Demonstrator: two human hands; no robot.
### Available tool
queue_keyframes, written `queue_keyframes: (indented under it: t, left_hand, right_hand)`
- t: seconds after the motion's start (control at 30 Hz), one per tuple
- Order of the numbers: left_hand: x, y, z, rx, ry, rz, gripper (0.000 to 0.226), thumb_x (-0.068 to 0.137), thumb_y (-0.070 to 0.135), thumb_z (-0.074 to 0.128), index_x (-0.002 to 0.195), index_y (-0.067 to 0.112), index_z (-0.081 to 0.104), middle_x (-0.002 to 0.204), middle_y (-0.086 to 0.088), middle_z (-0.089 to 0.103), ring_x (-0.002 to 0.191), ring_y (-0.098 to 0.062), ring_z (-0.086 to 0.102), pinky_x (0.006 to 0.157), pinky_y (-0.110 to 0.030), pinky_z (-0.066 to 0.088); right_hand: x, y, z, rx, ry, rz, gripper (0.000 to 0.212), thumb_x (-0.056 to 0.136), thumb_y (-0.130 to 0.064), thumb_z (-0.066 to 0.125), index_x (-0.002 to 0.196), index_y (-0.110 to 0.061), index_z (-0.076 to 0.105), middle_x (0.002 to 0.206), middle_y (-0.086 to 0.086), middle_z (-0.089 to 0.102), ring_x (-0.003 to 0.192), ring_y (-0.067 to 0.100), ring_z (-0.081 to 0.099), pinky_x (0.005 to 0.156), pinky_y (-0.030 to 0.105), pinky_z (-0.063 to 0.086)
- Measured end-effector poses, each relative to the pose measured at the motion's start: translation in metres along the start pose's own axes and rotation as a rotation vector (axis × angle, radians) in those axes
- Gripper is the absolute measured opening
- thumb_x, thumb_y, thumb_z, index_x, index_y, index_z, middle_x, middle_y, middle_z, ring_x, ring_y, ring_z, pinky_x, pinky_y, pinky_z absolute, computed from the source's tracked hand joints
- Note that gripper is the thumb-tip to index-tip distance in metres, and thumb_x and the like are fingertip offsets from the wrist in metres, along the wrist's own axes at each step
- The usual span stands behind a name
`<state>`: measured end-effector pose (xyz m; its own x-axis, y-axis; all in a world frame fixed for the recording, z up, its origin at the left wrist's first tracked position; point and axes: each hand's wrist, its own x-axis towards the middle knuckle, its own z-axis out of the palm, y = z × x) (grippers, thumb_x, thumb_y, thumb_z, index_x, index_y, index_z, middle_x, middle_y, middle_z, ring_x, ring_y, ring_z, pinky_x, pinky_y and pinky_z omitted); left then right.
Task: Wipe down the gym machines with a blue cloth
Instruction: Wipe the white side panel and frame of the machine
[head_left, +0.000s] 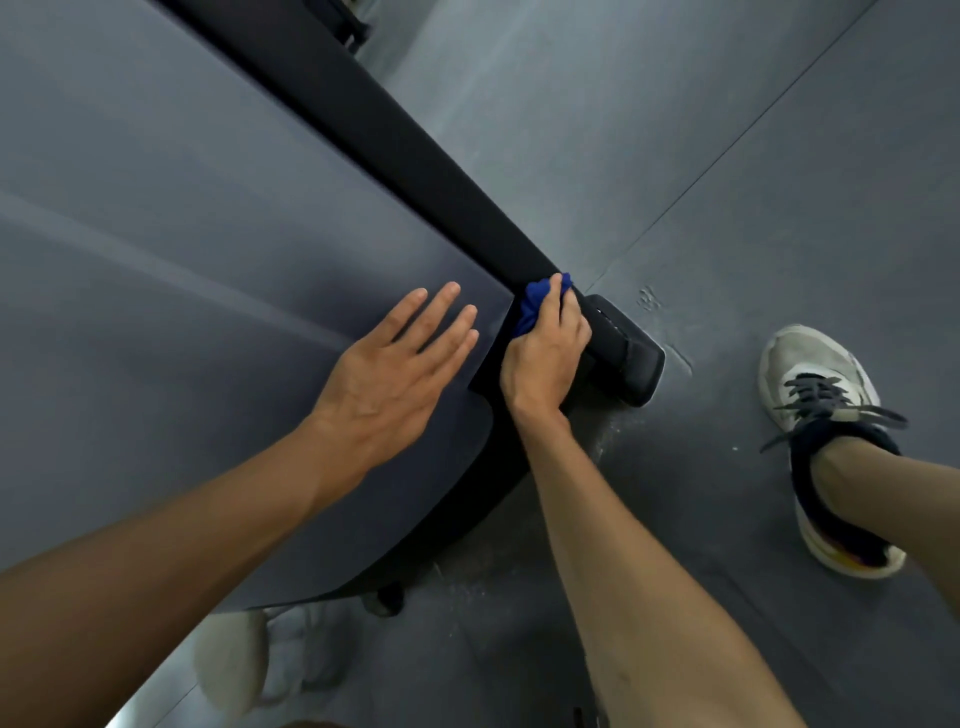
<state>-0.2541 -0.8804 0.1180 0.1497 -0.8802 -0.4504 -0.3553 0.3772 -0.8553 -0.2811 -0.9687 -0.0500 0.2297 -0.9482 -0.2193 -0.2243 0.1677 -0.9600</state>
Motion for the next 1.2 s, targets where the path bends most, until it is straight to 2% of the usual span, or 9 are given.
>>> queue_keyframes:
  t: [0.13, 0.27, 0.33, 0.47, 0.6, 0.7, 0.83, 1.03, 1.2]
  left_hand:
    - [0.003, 0.003, -0.003, 0.003, -0.015, -0.001, 0.066, 0.107, 0.029, 0.011, 0.162, 0.003, -0.015, 0.171, -0.020, -0.015, 0.154, -0.049, -0.021, 0.123, -0.059, -0.018]
    - [0.008, 0.010, -0.004, 0.013, -0.056, 0.008, 0.069, 0.108, 0.033, 0.013, 0.160, 0.003, -0.021, 0.169, -0.022, -0.022, 0.151, -0.050, -0.028, 0.122, -0.062, -0.019]
    - [0.010, 0.014, -0.002, 0.010, -0.043, 0.014, 0.068, 0.107, 0.032, 0.013, 0.161, 0.004, -0.018, 0.170, -0.021, -0.020, 0.151, -0.050, -0.027, 0.121, -0.063, -0.022]
    - [0.013, 0.015, 0.003, 0.008, -0.001, 0.023, 0.067, 0.106, 0.028, 0.014, 0.164, 0.005, -0.009, 0.172, -0.019, -0.011, 0.153, -0.051, -0.020, 0.117, -0.065, -0.027]
    - [0.011, 0.017, 0.008, 0.016, 0.019, 0.028, 0.066, 0.107, 0.029, 0.014, 0.164, 0.004, -0.008, 0.172, -0.021, -0.010, 0.153, -0.053, -0.019, 0.119, -0.066, -0.022]
    - [0.013, 0.019, 0.010, 0.006, 0.028, 0.010, 0.067, 0.108, 0.029, 0.015, 0.163, 0.002, -0.010, 0.171, -0.022, -0.012, 0.152, -0.054, -0.019, 0.121, -0.065, -0.019]
    - [0.017, 0.023, 0.007, -0.007, 0.003, 0.015, 0.069, 0.109, 0.031, 0.017, 0.161, 0.000, -0.017, 0.168, -0.026, -0.021, 0.149, -0.054, -0.026, 0.121, -0.064, -0.019]
    - [0.017, 0.026, 0.016, 0.021, 0.066, 0.012, 0.068, 0.109, 0.032, 0.018, 0.163, -0.002, -0.006, 0.171, -0.025, -0.009, 0.153, -0.056, -0.015, 0.120, -0.067, -0.018]
    - [0.016, 0.027, 0.018, 0.006, 0.073, 0.012, 0.068, 0.109, 0.032, 0.015, 0.161, -0.005, -0.008, 0.169, -0.028, -0.013, 0.152, -0.056, -0.018, 0.121, -0.067, -0.018]
  right_hand:
    - [-0.059, 0.021, 0.006, 0.052, -0.007, -0.029, 0.092, 0.079, 0.018, 0.048, 0.162, -0.017, 0.027, 0.165, 0.005, 0.032, 0.140, 0.033, 0.034, 0.115, 0.040, 0.038]
    - [-0.134, 0.037, 0.017, 0.106, -0.120, 0.055, 0.097, 0.078, 0.022, 0.046, 0.163, -0.019, 0.022, 0.169, 0.000, 0.021, 0.145, 0.026, 0.029, 0.114, 0.025, 0.030]
    - [-0.120, 0.038, 0.019, 0.103, -0.090, 0.071, 0.093, 0.079, 0.021, 0.047, 0.162, -0.017, 0.025, 0.167, 0.005, 0.024, 0.144, 0.028, 0.030, 0.114, 0.026, 0.028]
    - [-0.029, 0.035, 0.012, 0.006, -0.017, 0.059, 0.084, 0.083, 0.013, 0.050, 0.160, -0.012, 0.029, 0.164, 0.010, 0.032, 0.139, 0.036, 0.033, 0.117, 0.038, 0.032]
    - [0.000, 0.039, 0.003, -0.061, -0.045, 0.028, 0.084, 0.087, 0.013, 0.049, 0.162, -0.015, 0.024, 0.165, 0.005, 0.030, 0.139, 0.032, 0.032, 0.115, 0.036, 0.033]
    - [-0.063, 0.050, 0.012, -0.012, -0.041, 0.045, 0.093, 0.080, 0.020, 0.049, 0.162, -0.015, 0.024, 0.166, 0.005, 0.027, 0.141, 0.032, 0.032, 0.110, 0.029, 0.034]
    - [-0.143, 0.061, 0.025, 0.029, -0.182, 0.110, 0.097, 0.081, 0.021, 0.047, 0.163, -0.020, 0.017, 0.170, 0.001, 0.014, 0.150, 0.026, 0.023, 0.112, 0.022, 0.027]
    - [-0.035, 0.073, 0.016, -0.063, -0.067, 0.068, 0.087, 0.082, 0.018, 0.049, 0.161, -0.009, 0.026, 0.164, 0.012, 0.031, 0.137, 0.036, 0.035, 0.111, 0.033, 0.031]
    - [0.027, 0.086, -0.001, -0.105, -0.151, 0.040, 0.083, 0.088, 0.019, 0.044, 0.163, -0.009, 0.020, 0.163, 0.009, 0.031, 0.136, 0.033, 0.035, 0.116, 0.034, 0.030]
